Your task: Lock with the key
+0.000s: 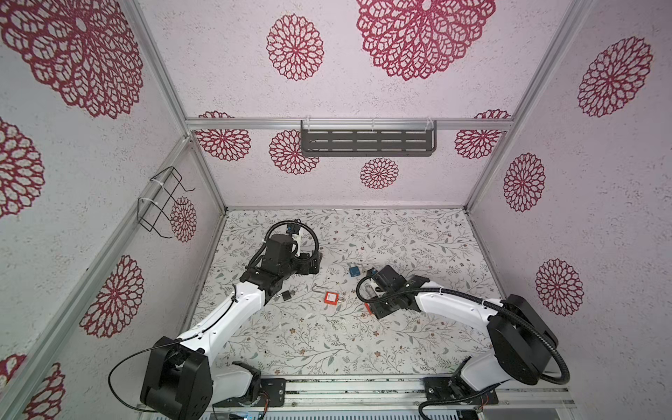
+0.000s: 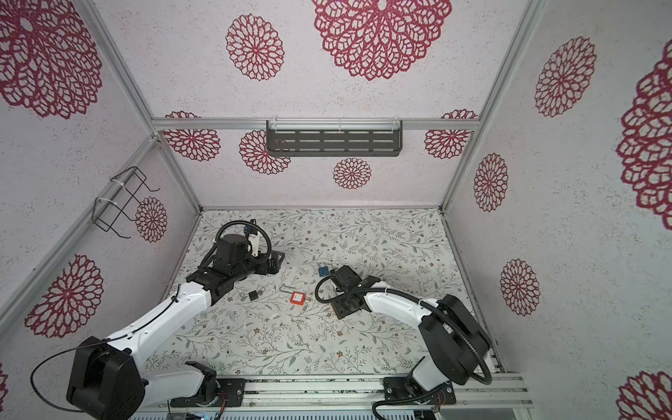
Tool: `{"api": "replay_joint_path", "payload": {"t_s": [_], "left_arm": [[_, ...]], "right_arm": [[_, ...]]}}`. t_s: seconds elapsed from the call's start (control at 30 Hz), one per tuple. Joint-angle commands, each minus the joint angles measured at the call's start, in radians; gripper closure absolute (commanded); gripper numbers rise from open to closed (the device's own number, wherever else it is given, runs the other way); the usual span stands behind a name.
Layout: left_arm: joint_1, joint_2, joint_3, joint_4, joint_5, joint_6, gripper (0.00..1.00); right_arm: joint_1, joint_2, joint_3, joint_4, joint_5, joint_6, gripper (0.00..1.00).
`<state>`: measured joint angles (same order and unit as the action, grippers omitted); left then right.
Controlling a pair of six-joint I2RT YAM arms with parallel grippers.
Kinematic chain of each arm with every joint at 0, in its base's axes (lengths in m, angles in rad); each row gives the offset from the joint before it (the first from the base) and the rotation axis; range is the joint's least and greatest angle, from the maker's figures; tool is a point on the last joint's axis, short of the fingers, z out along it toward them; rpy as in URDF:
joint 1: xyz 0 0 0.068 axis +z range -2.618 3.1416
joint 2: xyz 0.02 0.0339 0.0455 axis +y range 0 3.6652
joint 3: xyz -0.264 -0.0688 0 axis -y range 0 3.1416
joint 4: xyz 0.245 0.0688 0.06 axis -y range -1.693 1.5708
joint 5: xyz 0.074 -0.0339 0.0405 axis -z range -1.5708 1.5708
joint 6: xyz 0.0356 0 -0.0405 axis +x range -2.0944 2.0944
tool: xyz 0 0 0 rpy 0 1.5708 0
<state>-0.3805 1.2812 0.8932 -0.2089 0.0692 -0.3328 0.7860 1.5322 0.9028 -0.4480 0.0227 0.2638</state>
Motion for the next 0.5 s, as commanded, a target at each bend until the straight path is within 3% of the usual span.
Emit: {"api": "replay_joint_path", "payload": {"t_s": [0.0,0.17,0.47], "left_arm": [[0.002,0.003,0.004,-0.017,-0.006,-0.011,0.03],[0.002,0.004,0.001,-0.019,-0.008,-0.008,0.03],[0.002,0.006,0.012,-0.027,-0.011,-0.002,0.03]], "right_arm": [[0.011,0.003,0.048,-0.022,0.053,0.002,0.42],[0.012,0.033,0.060,-0.026,0.043,0.002,0.37],[0.012,0.110,0.091,-0.037,0.031,0.008,0.36]]}}
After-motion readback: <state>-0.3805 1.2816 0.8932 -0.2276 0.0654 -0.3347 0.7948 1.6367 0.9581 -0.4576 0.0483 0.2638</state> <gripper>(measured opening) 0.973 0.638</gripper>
